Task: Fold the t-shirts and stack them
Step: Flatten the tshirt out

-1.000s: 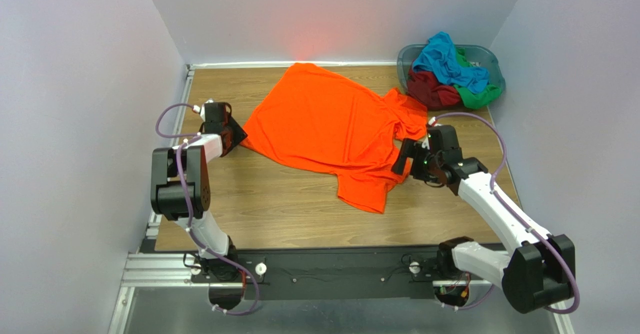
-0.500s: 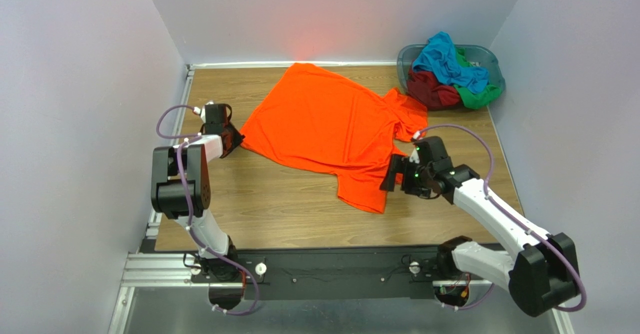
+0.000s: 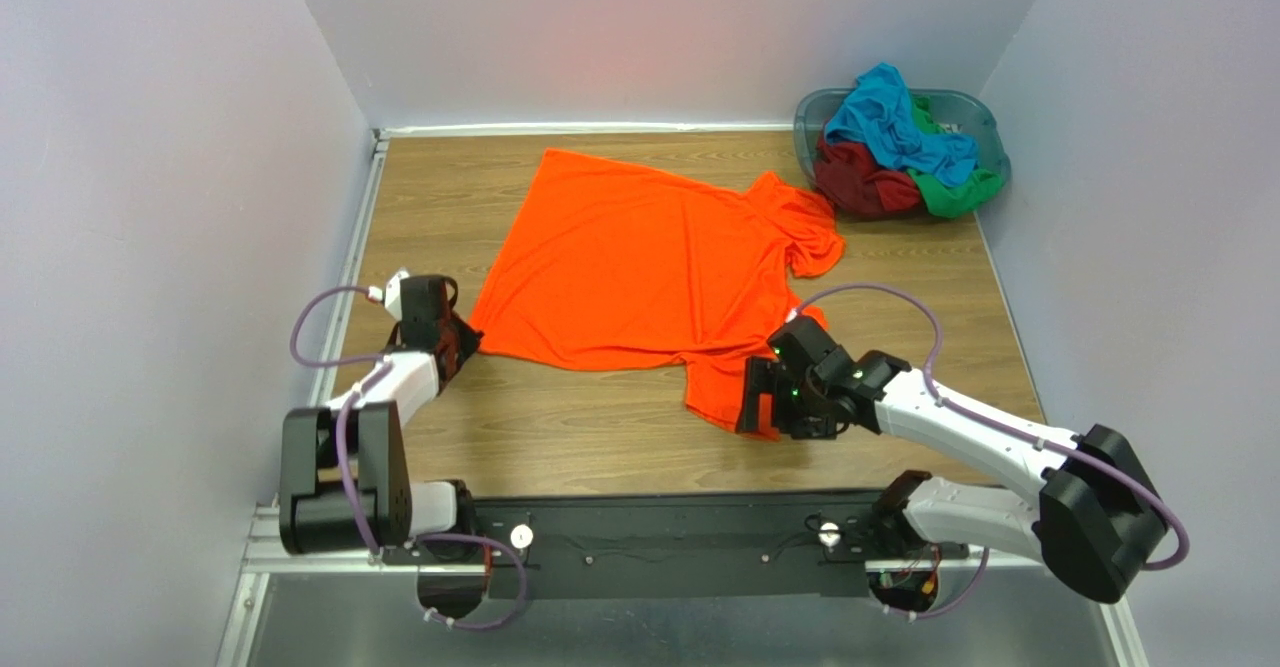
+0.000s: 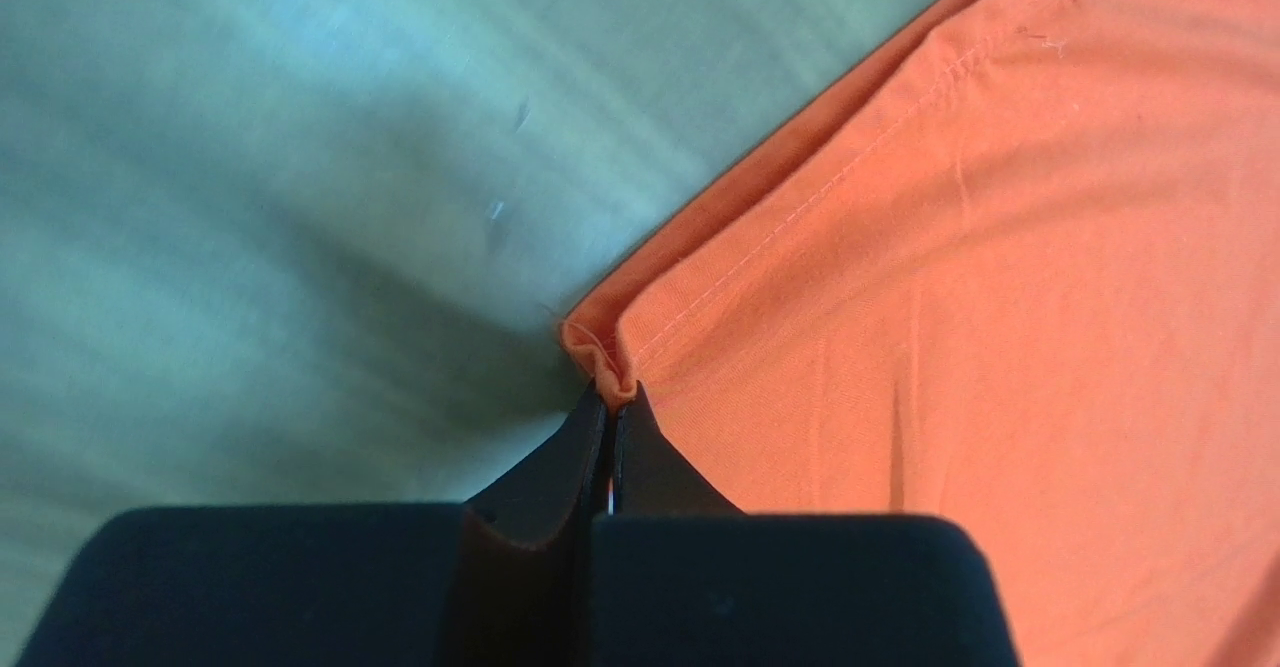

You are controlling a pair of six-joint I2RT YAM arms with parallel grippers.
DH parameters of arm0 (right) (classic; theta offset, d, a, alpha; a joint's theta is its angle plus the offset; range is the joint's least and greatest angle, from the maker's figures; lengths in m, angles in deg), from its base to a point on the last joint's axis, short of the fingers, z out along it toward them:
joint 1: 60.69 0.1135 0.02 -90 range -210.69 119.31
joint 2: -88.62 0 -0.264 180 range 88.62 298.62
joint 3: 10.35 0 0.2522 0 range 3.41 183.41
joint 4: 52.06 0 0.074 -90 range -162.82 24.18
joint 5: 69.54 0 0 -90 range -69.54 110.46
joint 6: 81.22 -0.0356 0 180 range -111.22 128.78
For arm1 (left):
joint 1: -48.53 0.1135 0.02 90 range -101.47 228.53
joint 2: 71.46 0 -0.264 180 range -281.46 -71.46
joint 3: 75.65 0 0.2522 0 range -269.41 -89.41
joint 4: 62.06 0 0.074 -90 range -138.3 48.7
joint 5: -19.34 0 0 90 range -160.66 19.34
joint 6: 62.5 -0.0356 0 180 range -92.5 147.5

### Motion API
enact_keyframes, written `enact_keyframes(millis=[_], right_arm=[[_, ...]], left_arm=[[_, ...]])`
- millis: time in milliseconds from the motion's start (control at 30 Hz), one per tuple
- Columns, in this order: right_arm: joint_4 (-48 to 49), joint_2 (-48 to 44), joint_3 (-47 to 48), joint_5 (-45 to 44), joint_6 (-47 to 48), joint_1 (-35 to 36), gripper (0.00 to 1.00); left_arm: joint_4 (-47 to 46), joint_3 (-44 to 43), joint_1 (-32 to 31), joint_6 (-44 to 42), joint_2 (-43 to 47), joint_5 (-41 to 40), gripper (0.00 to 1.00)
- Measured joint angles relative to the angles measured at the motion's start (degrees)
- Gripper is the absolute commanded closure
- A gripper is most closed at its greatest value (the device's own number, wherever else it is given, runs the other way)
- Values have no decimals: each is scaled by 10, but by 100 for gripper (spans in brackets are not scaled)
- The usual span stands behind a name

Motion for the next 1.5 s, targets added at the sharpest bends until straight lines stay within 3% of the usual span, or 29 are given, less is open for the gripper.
enact_keyframes(millis=[133,333,533,700,733,867,1000,1200,1367,1500], right_arm=[[-7,7,-1,-23,-25,14,6],[-8,39,2,-47,-36,24,24],[-10,44,2,-63,-55,36,44],[-11,53,3,-76,-63,37,51],[-12,55,3,-79,-65,38,61],[-12,63,5,-93,-79,40,81],[-17,61,5,-96,-96,47,86],[-106,-4,4,-87,-146,62,93],[-165,-99,5,-52,-175,67,97],[-191,-125,47,-76,-177,67,99]], left_arm=[[7,51,0,21,73,-1,100],[25,68,0,38,163,-13,100],[31,68,0,46,184,-17,100],[33,68,0,46,185,-19,100],[34,68,0,46,185,-19,100],[37,68,0,46,185,-19,100],[45,68,0,46,192,-19,100],[95,68,0,62,237,-24,100],[135,80,0,87,342,-24,100],[146,79,0,98,419,-20,100]])
